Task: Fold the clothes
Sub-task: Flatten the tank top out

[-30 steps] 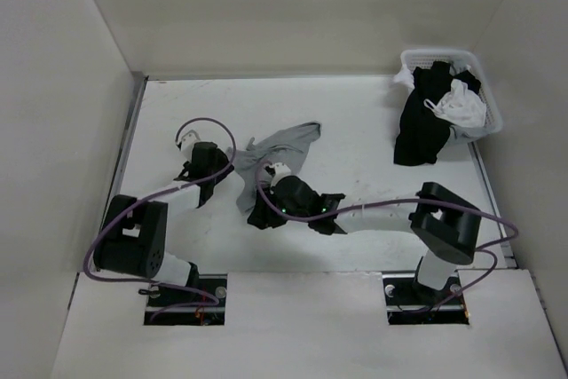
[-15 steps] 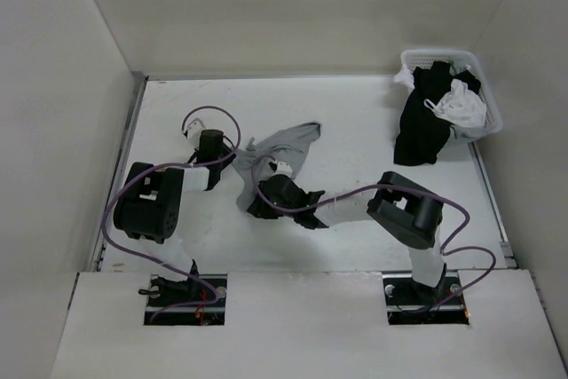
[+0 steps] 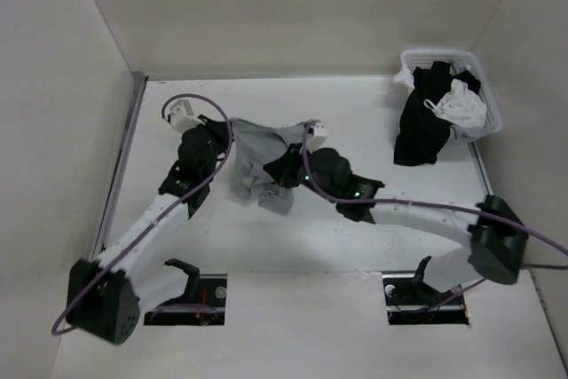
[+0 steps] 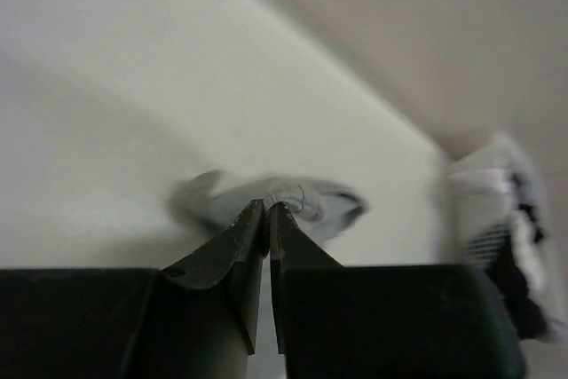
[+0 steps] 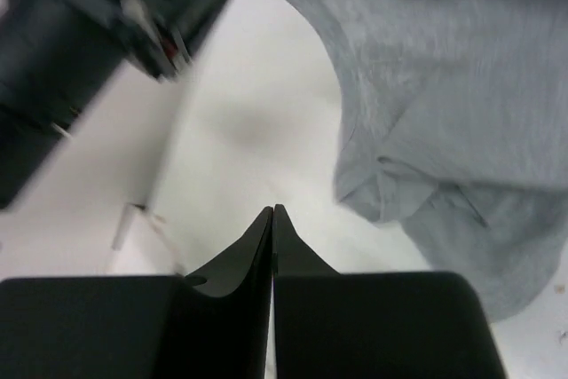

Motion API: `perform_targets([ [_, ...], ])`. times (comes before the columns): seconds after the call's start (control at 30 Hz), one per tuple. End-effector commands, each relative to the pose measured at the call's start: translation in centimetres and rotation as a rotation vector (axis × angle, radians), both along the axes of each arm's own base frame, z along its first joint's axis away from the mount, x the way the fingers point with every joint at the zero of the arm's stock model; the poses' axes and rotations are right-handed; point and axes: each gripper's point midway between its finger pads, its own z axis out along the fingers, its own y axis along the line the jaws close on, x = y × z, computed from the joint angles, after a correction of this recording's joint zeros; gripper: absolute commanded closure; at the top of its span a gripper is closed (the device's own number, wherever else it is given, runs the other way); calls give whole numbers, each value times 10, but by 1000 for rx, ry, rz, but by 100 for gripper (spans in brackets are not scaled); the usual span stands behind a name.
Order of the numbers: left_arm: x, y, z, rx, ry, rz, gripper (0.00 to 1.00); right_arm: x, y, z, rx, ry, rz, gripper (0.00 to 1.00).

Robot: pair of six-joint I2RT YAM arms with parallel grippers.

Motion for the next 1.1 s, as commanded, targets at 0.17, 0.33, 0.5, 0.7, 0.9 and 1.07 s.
perform_targets([
  [0.17,-66,-20,195,33,-408,-39,95,-42,-15,96,-11,-216,69,89],
  [0.33,-75,-56,215,38,-436,-133,95,-57,1,51,-22,-153,74,63],
  [0.5,-85,-91,245,25,-474,-220,95,-58,22,11,-67,-143,104,36],
  [0.7,-121,-83,318,-2,-603,-213,95,-54,32,-23,-175,-194,129,27],
  [0.9,-160,-83,383,8,-710,-226,96,-57,-3,9,-252,-301,18,27],
  [1.07,-186,-90,425,42,-780,-227,96,-104,-36,45,-254,-328,44,43],
])
